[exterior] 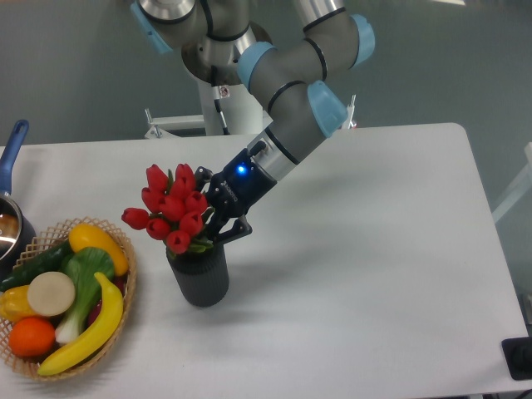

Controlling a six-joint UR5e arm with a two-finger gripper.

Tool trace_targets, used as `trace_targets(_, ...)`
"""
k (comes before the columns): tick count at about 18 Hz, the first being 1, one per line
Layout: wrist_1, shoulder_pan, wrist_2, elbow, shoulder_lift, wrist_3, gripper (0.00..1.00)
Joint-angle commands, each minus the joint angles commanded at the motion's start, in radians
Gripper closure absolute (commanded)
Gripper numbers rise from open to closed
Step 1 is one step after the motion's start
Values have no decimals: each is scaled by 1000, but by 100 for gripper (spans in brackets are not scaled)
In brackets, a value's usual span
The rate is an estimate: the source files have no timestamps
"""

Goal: Pick up the flowers from the vase
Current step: 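Close the gripper on the tulip stems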

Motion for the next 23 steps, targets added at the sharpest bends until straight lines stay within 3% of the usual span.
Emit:
trace_targets(8, 0, 11, -92, 8, 3, -43, 62)
trace_targets(16, 0, 24, -95, 11, 24, -66, 62)
trace_targets(23, -2, 44, -123, 55, 54, -196, 61)
